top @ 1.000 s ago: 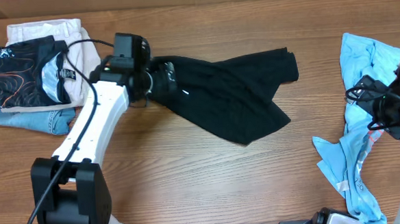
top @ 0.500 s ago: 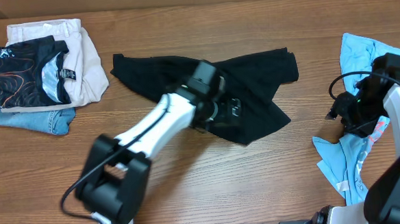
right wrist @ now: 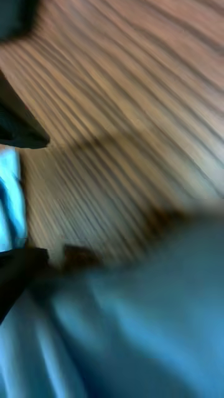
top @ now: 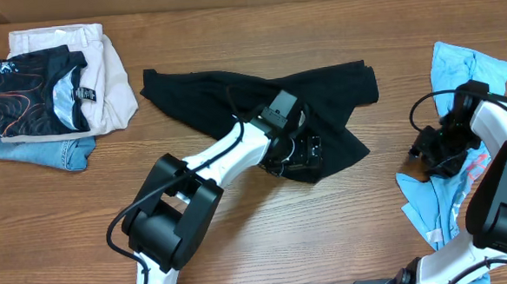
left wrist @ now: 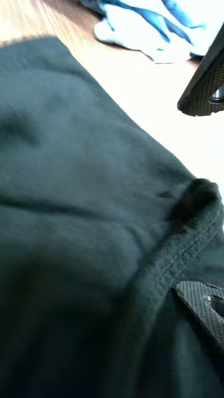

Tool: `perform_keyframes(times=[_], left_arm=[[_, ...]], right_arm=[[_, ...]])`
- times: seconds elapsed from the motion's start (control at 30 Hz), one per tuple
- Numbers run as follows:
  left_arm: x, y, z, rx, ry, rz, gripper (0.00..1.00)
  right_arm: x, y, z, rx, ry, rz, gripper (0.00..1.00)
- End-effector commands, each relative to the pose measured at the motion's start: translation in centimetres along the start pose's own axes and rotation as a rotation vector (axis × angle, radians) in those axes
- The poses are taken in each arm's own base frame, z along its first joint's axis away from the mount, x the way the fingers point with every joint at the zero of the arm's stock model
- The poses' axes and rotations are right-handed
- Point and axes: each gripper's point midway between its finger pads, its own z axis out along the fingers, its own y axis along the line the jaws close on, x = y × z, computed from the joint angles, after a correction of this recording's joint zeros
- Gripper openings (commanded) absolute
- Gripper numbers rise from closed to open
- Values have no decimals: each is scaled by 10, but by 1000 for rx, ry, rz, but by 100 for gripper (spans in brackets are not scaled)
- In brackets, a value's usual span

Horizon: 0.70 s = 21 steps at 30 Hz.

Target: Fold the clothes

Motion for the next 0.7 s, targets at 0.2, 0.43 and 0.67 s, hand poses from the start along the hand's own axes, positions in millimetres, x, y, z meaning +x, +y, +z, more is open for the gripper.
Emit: perform_keyframes(times=[0.2, 0.43, 0.67], left_arm=[[35, 88, -12, -95, 249, -228, 85], [7, 162, -50, -174, 175, -353, 82], [-13, 224, -88, -144, 92, -490, 79]], right_arm=[[-48, -86, -8, 139, -172, 264, 54], [-59, -160, -18, 178, -240, 520, 62], [-86, -152, -46, -22, -289, 556, 73]])
